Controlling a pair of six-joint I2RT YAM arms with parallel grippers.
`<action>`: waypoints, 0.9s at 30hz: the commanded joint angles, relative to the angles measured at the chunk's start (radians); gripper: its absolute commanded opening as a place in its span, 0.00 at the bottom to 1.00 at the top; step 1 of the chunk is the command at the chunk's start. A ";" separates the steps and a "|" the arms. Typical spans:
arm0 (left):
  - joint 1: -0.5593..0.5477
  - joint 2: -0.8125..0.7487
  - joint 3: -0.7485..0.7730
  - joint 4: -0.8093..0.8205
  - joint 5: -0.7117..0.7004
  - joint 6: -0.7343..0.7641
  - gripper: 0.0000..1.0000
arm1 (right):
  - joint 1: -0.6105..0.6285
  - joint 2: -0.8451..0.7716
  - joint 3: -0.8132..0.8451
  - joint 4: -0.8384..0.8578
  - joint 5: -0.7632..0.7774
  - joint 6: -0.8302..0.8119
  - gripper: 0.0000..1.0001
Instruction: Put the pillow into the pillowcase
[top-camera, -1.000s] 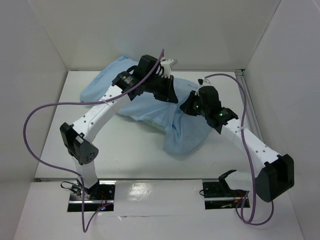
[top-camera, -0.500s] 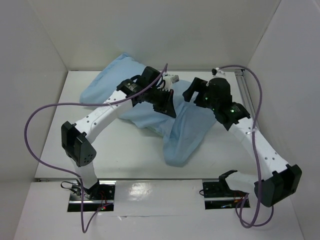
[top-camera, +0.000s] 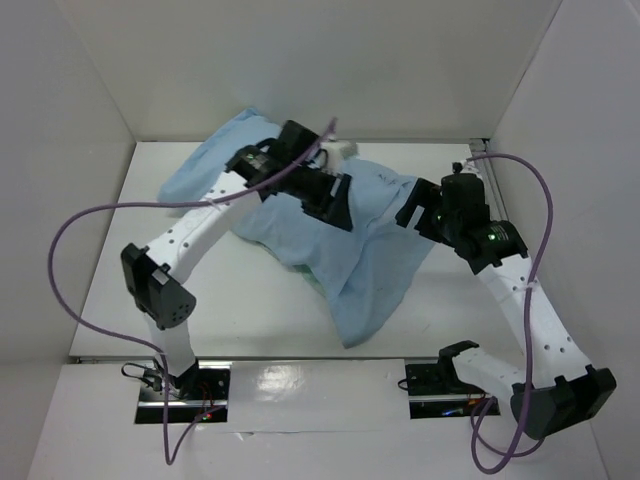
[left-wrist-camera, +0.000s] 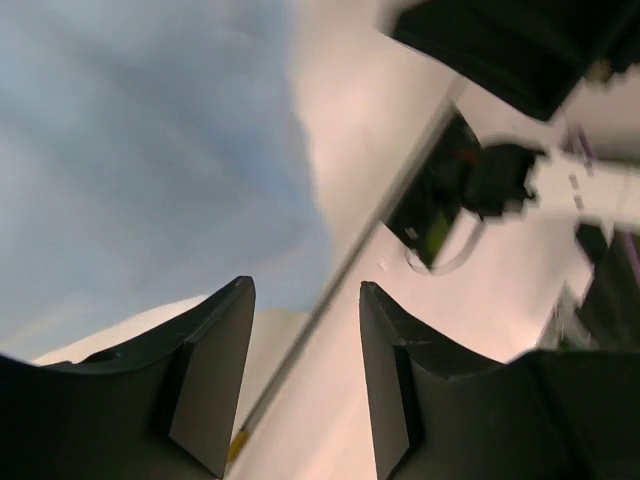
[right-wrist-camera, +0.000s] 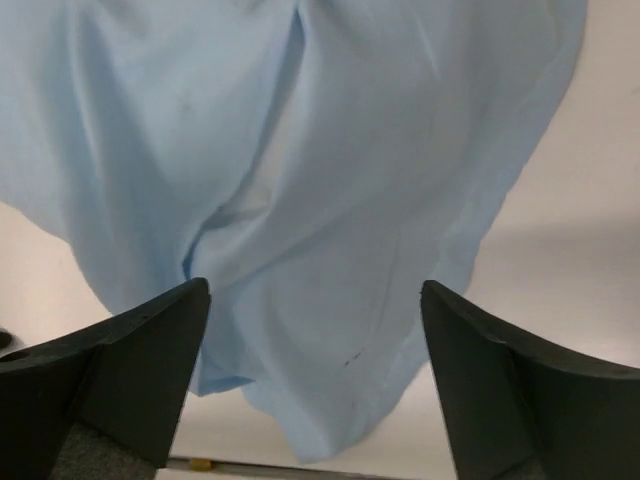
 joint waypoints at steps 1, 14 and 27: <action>0.180 -0.163 -0.092 0.084 -0.067 -0.050 0.59 | -0.002 0.010 -0.034 -0.045 -0.044 0.004 0.90; 0.687 -0.374 -0.547 0.273 -0.105 -0.264 0.63 | 0.426 0.188 -0.143 0.125 -0.095 0.025 0.98; 0.803 -0.449 -0.678 0.259 -0.308 -0.284 0.81 | -0.082 0.331 -0.004 0.121 0.080 -0.122 0.91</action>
